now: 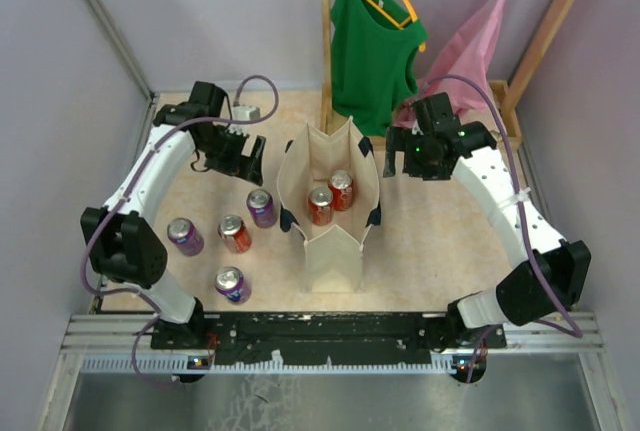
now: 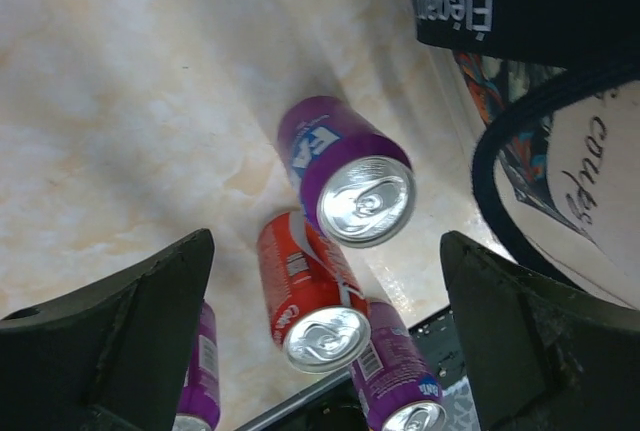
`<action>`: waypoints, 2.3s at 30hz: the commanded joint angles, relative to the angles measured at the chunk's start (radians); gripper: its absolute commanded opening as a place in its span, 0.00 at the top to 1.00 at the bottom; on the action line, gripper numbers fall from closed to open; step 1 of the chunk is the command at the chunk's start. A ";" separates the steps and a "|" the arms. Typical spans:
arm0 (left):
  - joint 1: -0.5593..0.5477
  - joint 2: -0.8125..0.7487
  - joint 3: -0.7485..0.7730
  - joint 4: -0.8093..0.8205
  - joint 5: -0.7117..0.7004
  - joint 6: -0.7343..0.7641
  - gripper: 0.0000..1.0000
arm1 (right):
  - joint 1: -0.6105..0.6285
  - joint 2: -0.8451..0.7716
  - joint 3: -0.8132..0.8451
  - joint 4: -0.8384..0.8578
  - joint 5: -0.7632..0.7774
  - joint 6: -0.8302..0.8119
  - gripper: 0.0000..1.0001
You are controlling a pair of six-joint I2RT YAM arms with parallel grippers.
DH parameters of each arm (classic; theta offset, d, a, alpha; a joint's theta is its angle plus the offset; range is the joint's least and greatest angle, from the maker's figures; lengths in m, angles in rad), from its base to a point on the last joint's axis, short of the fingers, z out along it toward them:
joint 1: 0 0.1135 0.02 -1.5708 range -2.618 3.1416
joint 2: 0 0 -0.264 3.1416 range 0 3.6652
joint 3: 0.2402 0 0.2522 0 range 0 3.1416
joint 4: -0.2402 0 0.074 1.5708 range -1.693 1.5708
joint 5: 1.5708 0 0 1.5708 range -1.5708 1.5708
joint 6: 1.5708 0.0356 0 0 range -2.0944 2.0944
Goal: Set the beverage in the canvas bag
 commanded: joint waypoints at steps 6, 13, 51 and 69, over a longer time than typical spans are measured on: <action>-0.142 0.004 -0.086 0.016 0.001 0.017 0.00 | 0.005 -0.008 0.035 0.023 0.004 0.004 0.01; -0.180 0.023 -0.154 0.084 -0.132 0.037 0.00 | 0.005 -0.025 0.022 0.023 0.006 0.012 0.01; -0.245 -0.055 -0.129 0.045 -0.137 0.068 0.00 | 0.005 -0.082 -0.044 0.044 -0.015 0.039 0.01; -0.250 -0.015 -0.265 0.091 -0.185 0.089 0.05 | 0.006 -0.128 -0.085 0.050 -0.019 0.052 0.01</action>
